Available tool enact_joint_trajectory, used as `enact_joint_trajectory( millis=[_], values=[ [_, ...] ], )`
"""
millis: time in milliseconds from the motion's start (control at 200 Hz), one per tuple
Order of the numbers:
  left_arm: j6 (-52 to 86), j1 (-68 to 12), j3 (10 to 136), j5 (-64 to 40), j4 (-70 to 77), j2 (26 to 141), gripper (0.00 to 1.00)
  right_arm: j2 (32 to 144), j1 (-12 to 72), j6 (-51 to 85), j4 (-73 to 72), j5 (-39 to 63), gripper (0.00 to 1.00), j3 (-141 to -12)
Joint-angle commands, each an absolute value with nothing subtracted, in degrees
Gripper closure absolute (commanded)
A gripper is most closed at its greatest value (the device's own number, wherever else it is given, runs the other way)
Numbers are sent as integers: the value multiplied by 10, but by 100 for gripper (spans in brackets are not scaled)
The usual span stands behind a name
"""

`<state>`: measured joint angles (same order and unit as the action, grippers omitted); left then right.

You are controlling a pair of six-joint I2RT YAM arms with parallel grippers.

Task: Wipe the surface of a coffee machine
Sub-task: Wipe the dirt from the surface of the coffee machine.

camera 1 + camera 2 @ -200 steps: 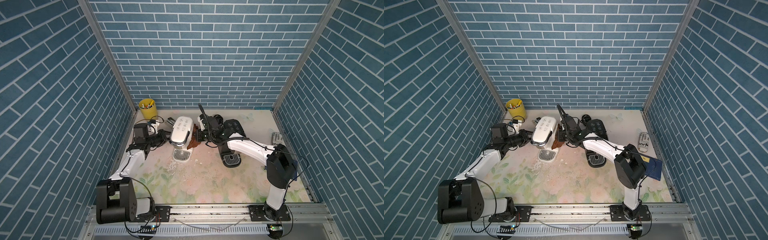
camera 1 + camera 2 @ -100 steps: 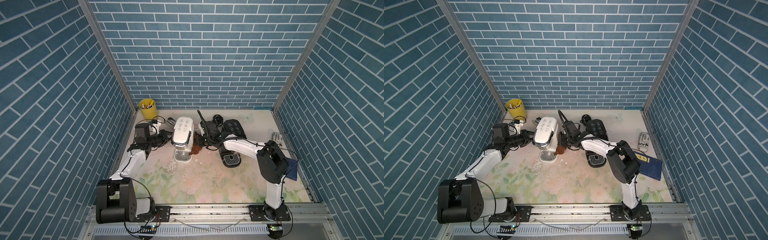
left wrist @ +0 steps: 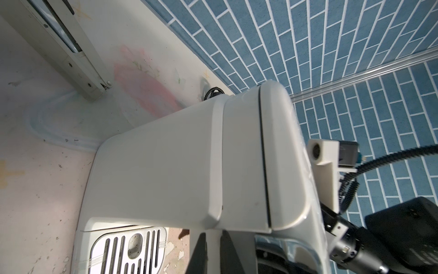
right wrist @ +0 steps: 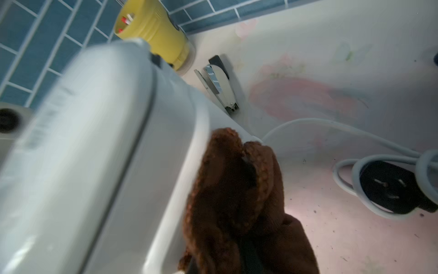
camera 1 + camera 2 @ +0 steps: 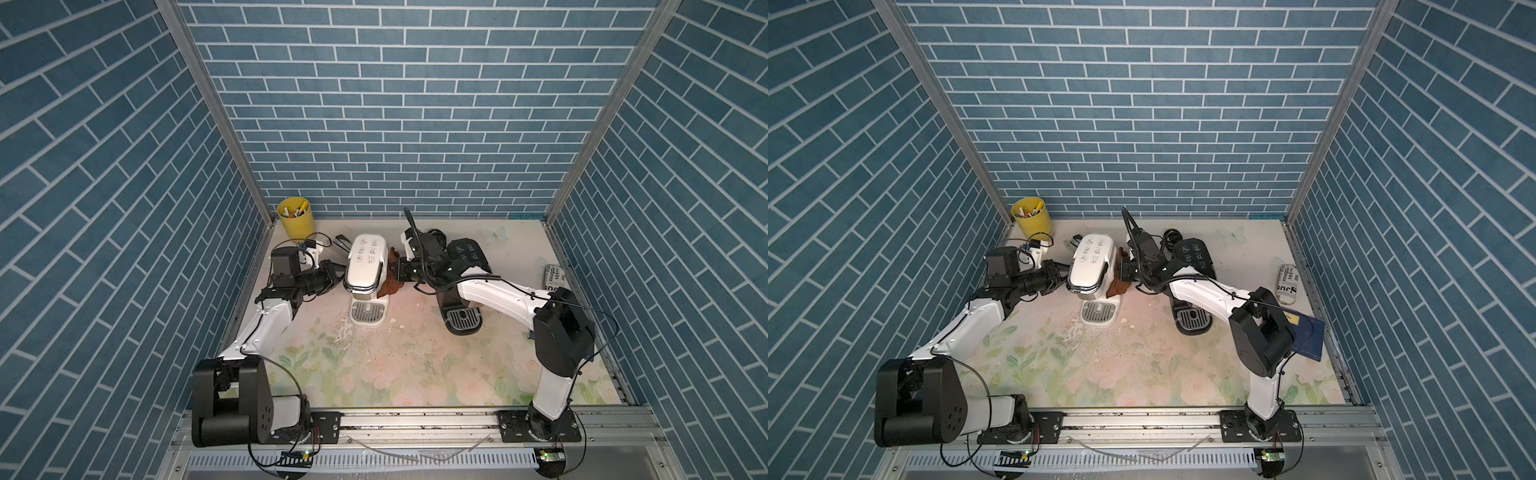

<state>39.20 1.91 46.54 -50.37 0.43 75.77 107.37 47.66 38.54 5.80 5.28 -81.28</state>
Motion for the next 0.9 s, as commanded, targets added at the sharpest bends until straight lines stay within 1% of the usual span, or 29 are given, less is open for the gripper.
enact_joint_trajectory(
  millis=[0, 120, 235, 485, 565, 750, 820, 895],
  values=[
    [383, 6, 463, -531, 6, 758, 86, 1128, 495, 408, 27, 83, 100, -792],
    [383, 6, 463, -531, 6, 758, 86, 1145, 493, 416, 30, 104, 100, -806],
    [383, 6, 463, -531, 7, 759, 86, 1132, 494, 418, 28, 112, 100, -807],
    [374, 11, 469, -528, -5, 753, 86, 1020, 493, 378, 57, 54, 100, -787],
    [350, 19, 480, -506, -42, 742, 79, 980, 493, 356, 86, 8, 100, -785],
    [285, 38, 523, -439, -129, 710, 73, 903, 493, 295, 154, -57, 100, -800],
    [270, 39, 539, -416, -150, 693, 70, 883, 494, 264, 179, -55, 100, -817],
    [258, 40, 549, -398, -154, 665, 66, 861, 494, 224, 182, -25, 100, -825]
  ],
)
